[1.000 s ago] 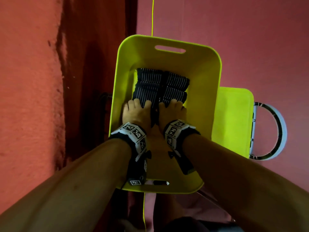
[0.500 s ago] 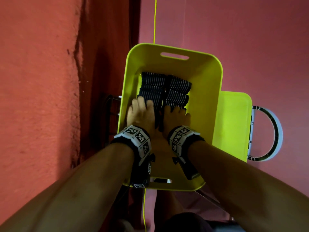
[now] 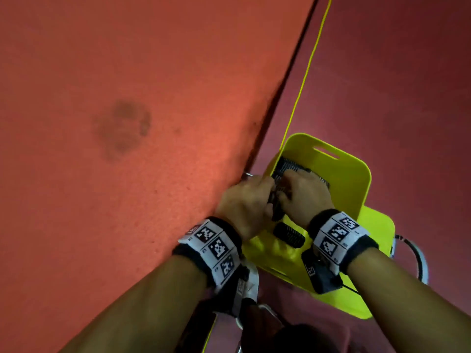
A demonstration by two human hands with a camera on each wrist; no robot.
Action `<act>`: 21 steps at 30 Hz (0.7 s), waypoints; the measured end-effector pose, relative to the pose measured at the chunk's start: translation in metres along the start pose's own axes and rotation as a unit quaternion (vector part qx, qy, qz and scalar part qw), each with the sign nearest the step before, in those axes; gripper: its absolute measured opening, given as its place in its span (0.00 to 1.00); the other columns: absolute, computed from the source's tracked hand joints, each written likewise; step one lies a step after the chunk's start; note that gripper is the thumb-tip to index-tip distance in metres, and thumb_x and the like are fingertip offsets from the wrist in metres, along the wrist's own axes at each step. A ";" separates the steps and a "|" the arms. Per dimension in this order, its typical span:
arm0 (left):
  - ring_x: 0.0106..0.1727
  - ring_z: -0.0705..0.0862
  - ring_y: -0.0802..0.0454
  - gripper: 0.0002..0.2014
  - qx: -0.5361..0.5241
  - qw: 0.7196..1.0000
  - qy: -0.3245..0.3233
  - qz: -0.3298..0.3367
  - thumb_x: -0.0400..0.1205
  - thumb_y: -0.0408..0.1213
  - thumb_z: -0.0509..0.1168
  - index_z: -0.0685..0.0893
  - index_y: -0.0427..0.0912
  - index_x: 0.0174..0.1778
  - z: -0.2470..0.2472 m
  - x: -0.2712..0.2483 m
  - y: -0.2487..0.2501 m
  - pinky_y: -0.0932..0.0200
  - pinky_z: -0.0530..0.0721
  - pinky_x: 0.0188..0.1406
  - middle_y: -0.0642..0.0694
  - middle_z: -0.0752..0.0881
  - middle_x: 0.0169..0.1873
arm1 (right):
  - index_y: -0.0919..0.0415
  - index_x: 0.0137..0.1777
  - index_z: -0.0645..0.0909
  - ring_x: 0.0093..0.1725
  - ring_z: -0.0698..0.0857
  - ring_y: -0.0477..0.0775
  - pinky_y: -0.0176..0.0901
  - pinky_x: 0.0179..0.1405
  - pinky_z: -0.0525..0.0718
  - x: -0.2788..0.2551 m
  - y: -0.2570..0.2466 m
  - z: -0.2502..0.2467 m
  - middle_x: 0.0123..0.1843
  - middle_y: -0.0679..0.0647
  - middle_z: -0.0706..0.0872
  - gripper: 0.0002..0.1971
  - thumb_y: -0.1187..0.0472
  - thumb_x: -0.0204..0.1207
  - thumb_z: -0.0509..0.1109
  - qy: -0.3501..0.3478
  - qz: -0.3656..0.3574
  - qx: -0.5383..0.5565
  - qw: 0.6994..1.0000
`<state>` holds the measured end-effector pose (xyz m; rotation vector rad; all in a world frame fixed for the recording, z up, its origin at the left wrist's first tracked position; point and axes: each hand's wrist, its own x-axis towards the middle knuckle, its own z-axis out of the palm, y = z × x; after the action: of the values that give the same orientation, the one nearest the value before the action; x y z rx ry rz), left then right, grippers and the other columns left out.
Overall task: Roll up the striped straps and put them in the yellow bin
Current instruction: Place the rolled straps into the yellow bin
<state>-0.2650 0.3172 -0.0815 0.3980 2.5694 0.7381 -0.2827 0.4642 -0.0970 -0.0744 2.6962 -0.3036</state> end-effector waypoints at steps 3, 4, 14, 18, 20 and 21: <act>0.58 0.82 0.42 0.13 0.018 0.998 0.038 -0.046 0.80 0.45 0.63 0.76 0.48 0.59 -0.042 -0.046 -0.022 0.48 0.78 0.54 0.46 0.82 0.57 | 0.59 0.46 0.78 0.50 0.81 0.68 0.58 0.48 0.80 -0.013 -0.052 -0.024 0.45 0.61 0.83 0.08 0.56 0.71 0.70 0.050 -0.060 0.010 0.997; 0.59 0.82 0.43 0.14 0.019 0.996 0.062 -0.059 0.80 0.45 0.64 0.75 0.48 0.60 -0.055 -0.067 -0.035 0.49 0.78 0.55 0.47 0.81 0.57 | 0.59 0.45 0.78 0.48 0.81 0.67 0.57 0.47 0.79 -0.019 -0.074 -0.027 0.43 0.60 0.83 0.08 0.56 0.70 0.70 0.060 -0.086 0.010 0.994; 0.63 0.81 0.43 0.18 -0.026 0.934 0.197 -0.296 0.79 0.48 0.65 0.74 0.50 0.64 -0.099 -0.356 -0.199 0.50 0.78 0.58 0.48 0.81 0.60 | 0.50 0.49 0.77 0.50 0.78 0.58 0.52 0.53 0.76 -0.134 -0.369 0.052 0.45 0.48 0.79 0.10 0.48 0.72 0.69 -0.053 -0.387 -0.043 0.919; 0.63 0.79 0.44 0.18 -0.057 0.883 0.250 -0.394 0.79 0.48 0.66 0.75 0.49 0.64 -0.078 -0.495 -0.253 0.51 0.76 0.58 0.48 0.80 0.59 | 0.49 0.49 0.76 0.51 0.77 0.58 0.52 0.53 0.76 -0.209 -0.478 0.120 0.44 0.47 0.78 0.10 0.48 0.72 0.70 -0.116 -0.482 -0.088 0.864; 0.63 0.79 0.44 0.18 -0.069 0.852 0.282 -0.436 0.79 0.47 0.67 0.76 0.49 0.63 -0.063 -0.560 -0.273 0.50 0.77 0.59 0.48 0.80 0.58 | 0.49 0.50 0.77 0.52 0.77 0.58 0.51 0.54 0.75 -0.248 -0.524 0.151 0.45 0.47 0.77 0.10 0.49 0.73 0.71 -0.141 -0.518 -0.104 0.837; 0.62 0.79 0.44 0.17 -0.075 0.836 0.296 -0.456 0.79 0.47 0.67 0.76 0.48 0.62 -0.055 -0.591 -0.281 0.49 0.77 0.59 0.48 0.80 0.58 | 0.50 0.50 0.77 0.52 0.77 0.58 0.51 0.54 0.74 -0.266 -0.544 0.167 0.45 0.47 0.77 0.10 0.49 0.73 0.71 -0.151 -0.537 -0.106 0.823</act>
<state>0.1768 -0.1621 -0.0027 -1.2204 2.7128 0.7229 0.0322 -0.0734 -0.0149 -1.5771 2.0711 -0.2616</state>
